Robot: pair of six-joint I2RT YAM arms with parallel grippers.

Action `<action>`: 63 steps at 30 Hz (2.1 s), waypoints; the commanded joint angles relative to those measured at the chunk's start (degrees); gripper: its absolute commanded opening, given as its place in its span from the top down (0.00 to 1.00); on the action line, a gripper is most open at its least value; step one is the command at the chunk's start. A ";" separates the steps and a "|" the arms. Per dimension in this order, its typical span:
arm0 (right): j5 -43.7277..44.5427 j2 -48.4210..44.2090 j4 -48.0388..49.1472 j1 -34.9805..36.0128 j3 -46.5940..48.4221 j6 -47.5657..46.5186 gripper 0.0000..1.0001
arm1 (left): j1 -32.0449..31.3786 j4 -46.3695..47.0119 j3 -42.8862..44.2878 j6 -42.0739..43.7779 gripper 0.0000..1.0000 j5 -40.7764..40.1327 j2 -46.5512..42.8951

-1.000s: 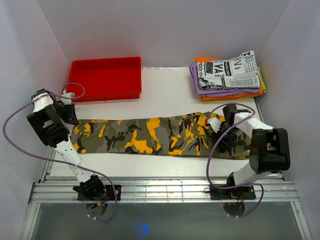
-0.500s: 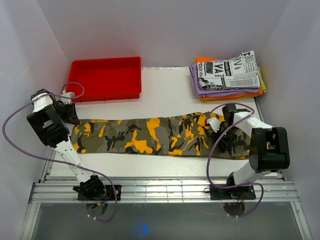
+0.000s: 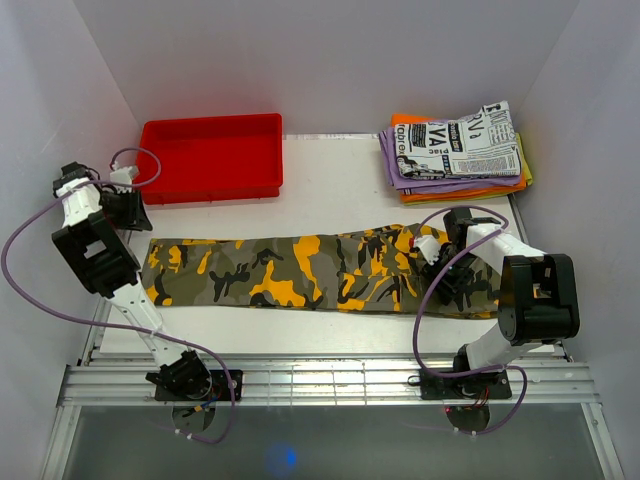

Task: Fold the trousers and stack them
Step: Fold the trousers

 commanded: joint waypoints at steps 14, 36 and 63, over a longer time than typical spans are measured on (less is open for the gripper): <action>-2.05 1.14 0.35 0.63 0.15 0.43 0.51 | 0.04 0.04 -5.88 2.18 0.53 -0.05 -5.55; -1.79 0.44 0.35 0.63 -0.91 0.43 0.52 | -0.76 0.83 -10.54 1.74 0.56 -0.23 -5.28; 2.43 0.88 2.37 0.63 -2.84 0.70 0.56 | -0.76 11.20 -8.35 -3.36 1.00 -5.85 -6.87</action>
